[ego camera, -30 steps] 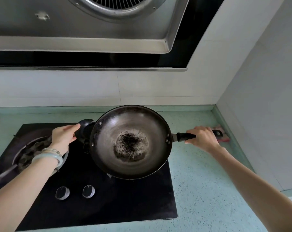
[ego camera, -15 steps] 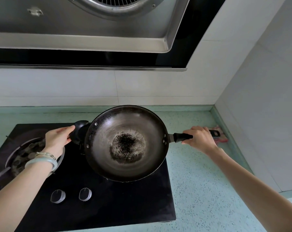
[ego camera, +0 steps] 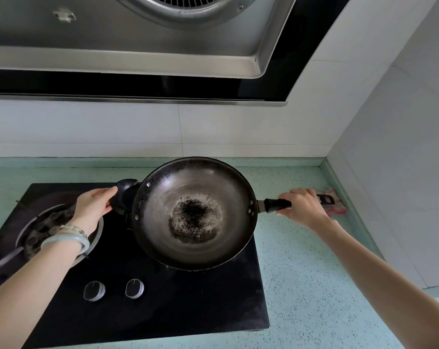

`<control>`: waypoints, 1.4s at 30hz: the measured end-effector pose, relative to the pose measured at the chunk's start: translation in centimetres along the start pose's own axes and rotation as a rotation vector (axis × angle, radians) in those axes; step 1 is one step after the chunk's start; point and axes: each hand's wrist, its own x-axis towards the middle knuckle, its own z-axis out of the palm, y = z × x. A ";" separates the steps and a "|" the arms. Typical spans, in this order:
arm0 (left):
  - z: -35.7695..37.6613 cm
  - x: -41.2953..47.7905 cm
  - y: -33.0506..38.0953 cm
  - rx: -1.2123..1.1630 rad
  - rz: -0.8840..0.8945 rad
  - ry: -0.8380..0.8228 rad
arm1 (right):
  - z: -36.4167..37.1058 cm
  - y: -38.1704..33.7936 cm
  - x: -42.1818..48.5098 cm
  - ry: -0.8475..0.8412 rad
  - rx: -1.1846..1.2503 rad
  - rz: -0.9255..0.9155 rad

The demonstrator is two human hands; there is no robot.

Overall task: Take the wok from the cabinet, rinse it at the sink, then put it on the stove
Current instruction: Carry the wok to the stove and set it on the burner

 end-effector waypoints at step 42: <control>29.1 -24.2 -7.0 1.109 0.983 -0.086 | -3.6 10.5 -2.6 -0.100 0.324 -0.102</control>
